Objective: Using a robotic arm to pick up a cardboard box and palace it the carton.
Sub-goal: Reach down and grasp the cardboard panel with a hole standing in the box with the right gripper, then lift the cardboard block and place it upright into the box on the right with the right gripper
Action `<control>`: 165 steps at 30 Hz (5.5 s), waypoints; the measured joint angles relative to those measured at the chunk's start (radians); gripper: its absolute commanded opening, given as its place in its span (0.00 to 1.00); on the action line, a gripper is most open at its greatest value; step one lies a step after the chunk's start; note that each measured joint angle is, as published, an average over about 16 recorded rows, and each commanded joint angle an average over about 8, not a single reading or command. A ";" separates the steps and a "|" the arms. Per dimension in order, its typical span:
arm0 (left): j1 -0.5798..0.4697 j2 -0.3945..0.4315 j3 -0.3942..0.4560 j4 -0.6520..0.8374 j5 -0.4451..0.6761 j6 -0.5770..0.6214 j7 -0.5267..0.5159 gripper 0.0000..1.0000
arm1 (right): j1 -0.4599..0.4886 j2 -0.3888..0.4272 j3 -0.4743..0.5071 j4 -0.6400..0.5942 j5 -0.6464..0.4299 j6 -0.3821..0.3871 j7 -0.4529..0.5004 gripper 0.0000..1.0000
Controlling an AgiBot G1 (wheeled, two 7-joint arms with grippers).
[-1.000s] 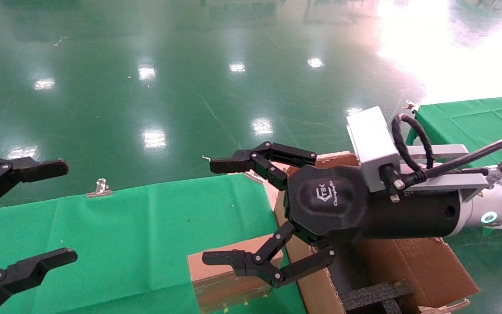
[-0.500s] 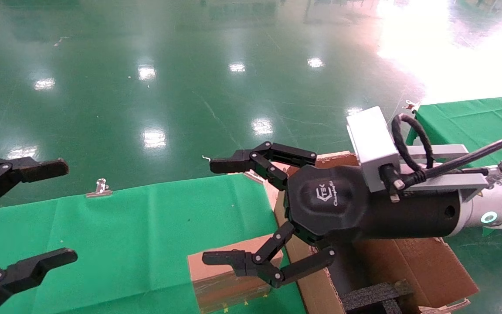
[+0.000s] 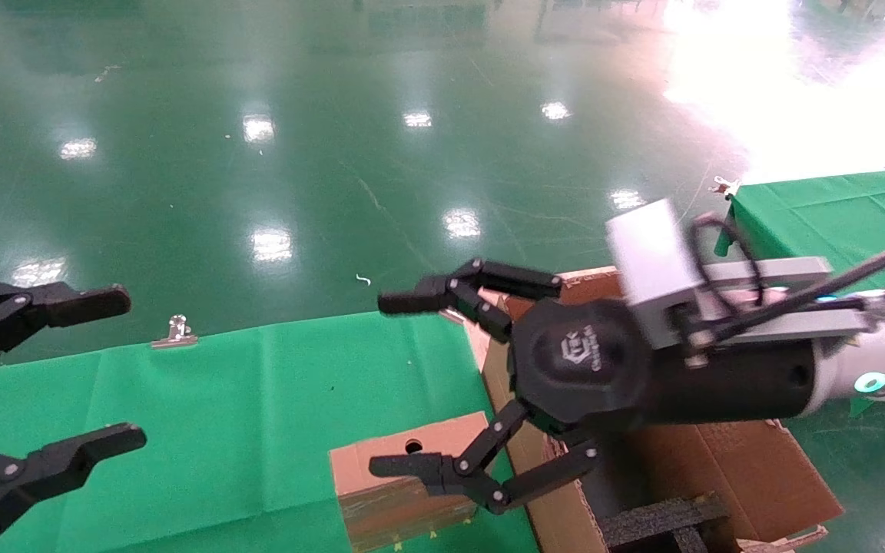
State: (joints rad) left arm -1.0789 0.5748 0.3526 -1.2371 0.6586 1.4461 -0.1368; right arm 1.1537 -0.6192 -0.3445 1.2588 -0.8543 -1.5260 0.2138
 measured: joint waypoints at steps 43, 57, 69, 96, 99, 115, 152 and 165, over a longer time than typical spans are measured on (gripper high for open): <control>0.000 0.000 0.000 0.000 0.000 0.000 0.000 1.00 | 0.501 -0.351 -0.646 -0.210 -0.722 -0.048 -0.053 0.94; 0.000 0.000 0.000 0.000 0.000 0.000 0.000 1.00 | 0.526 -0.371 -0.694 -0.221 -0.742 -0.048 -0.069 0.00; 0.000 0.000 0.000 0.000 0.000 0.000 0.000 1.00 | 0.521 -0.366 -0.684 -0.219 -0.736 -0.048 -0.066 0.00; 0.000 0.000 0.000 0.000 0.000 0.000 0.000 1.00 | 0.604 -0.323 -0.618 -0.314 -0.619 -0.039 -0.081 0.00; 0.000 0.000 0.000 0.000 0.000 0.000 0.000 1.00 | 0.659 -0.309 -0.605 -0.357 -0.589 -0.043 -0.094 0.00; 0.000 0.000 0.000 0.000 0.000 0.000 0.000 1.00 | 0.974 -0.235 -0.763 -0.490 -0.507 -0.071 -0.148 0.00; 0.000 0.000 0.000 0.000 0.000 -0.001 0.000 1.00 | 1.319 0.249 -1.379 -0.176 -0.488 -0.037 0.097 0.00; 0.000 0.000 0.000 0.001 0.000 -0.001 0.000 1.00 | 1.246 0.330 -1.417 -0.050 -0.543 0.175 0.494 0.00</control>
State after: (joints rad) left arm -1.0786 0.5744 0.3527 -1.2366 0.6583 1.4454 -0.1366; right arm 2.3997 -0.2888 -1.7616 1.2087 -1.3969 -1.3512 0.7076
